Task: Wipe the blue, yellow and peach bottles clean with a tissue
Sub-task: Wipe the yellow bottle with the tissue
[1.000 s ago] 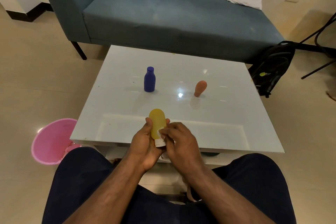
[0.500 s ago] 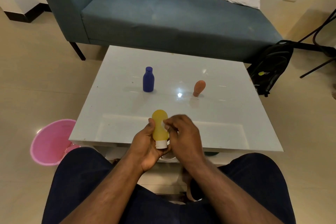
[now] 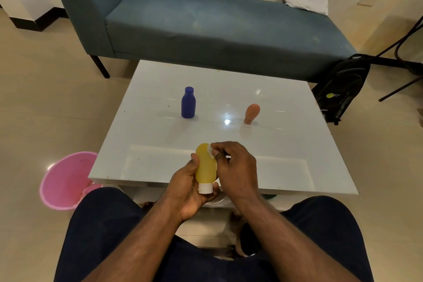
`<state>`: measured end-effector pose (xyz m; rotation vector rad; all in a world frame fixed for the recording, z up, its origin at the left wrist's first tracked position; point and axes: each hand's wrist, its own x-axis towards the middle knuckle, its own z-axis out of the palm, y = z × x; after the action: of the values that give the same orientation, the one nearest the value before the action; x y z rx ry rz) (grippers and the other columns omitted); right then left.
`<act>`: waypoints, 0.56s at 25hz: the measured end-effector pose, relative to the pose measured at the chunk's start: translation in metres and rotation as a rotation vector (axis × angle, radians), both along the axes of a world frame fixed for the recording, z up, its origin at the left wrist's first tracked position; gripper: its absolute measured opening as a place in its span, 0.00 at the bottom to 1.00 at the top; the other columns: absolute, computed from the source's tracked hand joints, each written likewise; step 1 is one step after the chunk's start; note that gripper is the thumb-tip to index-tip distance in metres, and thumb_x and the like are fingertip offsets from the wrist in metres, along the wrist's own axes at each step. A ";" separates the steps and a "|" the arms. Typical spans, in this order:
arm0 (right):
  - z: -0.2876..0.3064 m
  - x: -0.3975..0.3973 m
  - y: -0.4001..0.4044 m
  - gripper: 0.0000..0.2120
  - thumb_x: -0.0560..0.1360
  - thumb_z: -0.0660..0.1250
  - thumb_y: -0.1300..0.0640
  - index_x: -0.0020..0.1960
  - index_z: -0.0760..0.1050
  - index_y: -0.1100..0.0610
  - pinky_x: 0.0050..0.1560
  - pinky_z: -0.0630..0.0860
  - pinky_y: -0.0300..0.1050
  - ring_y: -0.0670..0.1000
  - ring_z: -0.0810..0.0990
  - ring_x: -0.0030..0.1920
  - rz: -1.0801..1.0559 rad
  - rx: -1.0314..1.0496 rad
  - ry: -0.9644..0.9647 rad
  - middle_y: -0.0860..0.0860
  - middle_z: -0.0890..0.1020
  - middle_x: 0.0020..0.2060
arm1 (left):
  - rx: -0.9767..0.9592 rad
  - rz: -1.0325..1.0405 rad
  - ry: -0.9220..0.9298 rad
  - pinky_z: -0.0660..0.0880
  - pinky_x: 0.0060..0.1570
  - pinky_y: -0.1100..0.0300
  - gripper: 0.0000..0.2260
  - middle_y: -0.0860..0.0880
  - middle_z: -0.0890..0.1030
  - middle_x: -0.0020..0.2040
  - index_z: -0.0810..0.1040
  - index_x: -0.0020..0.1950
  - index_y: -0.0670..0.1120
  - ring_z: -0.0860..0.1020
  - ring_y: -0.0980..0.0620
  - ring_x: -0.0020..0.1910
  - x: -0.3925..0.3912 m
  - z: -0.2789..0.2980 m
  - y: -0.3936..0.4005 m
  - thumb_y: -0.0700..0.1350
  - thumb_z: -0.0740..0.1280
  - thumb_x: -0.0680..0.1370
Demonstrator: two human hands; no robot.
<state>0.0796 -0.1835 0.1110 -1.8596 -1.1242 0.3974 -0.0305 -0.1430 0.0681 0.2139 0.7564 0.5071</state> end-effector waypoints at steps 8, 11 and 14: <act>-0.008 -0.007 -0.014 0.07 0.75 0.68 0.60 0.51 0.80 0.51 0.50 0.73 0.29 0.38 0.77 0.49 0.009 0.062 -0.010 0.41 0.80 0.46 | 0.019 0.029 0.022 0.66 0.70 0.40 0.26 0.36 0.78 0.66 0.76 0.69 0.43 0.74 0.38 0.61 -0.002 -0.008 0.004 0.59 0.63 0.79; -0.011 -0.001 -0.011 0.07 0.74 0.69 0.61 0.50 0.81 0.52 0.49 0.73 0.30 0.39 0.76 0.49 0.005 0.055 -0.036 0.43 0.79 0.46 | 0.028 0.019 0.036 0.73 0.60 0.44 0.27 0.36 0.78 0.61 0.75 0.70 0.42 0.75 0.39 0.57 0.000 -0.004 0.004 0.60 0.63 0.79; -0.006 0.005 0.003 0.06 0.76 0.68 0.59 0.51 0.80 0.52 0.49 0.72 0.30 0.39 0.76 0.48 0.001 0.014 -0.044 0.43 0.79 0.46 | 0.035 0.028 0.026 0.75 0.48 0.49 0.27 0.39 0.80 0.60 0.75 0.70 0.43 0.78 0.43 0.51 0.002 -0.002 0.004 0.60 0.63 0.79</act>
<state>0.0842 -0.1807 0.1045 -1.8643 -1.1544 0.3495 -0.0285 -0.1388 0.0657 0.2433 0.7771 0.5450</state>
